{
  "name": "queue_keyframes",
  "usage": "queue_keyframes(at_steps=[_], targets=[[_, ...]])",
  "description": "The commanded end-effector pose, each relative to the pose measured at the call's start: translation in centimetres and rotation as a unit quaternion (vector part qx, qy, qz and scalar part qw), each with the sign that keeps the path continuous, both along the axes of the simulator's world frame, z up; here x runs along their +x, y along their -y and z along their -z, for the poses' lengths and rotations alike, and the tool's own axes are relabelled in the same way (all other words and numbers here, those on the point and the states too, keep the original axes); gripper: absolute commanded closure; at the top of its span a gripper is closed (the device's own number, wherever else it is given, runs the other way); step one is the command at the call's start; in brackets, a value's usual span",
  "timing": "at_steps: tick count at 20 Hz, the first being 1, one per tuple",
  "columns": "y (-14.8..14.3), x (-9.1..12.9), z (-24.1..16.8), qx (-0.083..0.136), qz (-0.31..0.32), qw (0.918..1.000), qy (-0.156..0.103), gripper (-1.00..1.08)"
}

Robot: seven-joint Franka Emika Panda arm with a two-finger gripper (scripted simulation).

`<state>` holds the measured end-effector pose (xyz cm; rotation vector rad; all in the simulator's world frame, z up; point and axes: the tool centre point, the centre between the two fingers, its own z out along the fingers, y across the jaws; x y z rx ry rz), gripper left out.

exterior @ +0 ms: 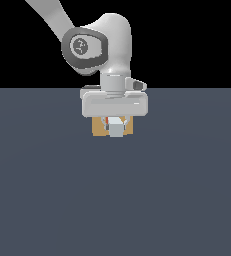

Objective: Insert the peg into the horizontal hole in a box.

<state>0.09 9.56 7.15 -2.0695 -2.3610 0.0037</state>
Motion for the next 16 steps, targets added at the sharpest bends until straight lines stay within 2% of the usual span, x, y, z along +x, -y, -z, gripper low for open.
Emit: queue_keyframes(at_steps=[1,8,16], targets=[[-2.1,-0.2,-0.2,0.001,-0.001,1.0000,0.002,1.08],[-5.9,-0.7,-0.3,0.001,-0.001,1.0000,0.002,1.08],[-5.9,-0.5,-0.3,0.001,-0.001,1.0000,0.002,1.08]])
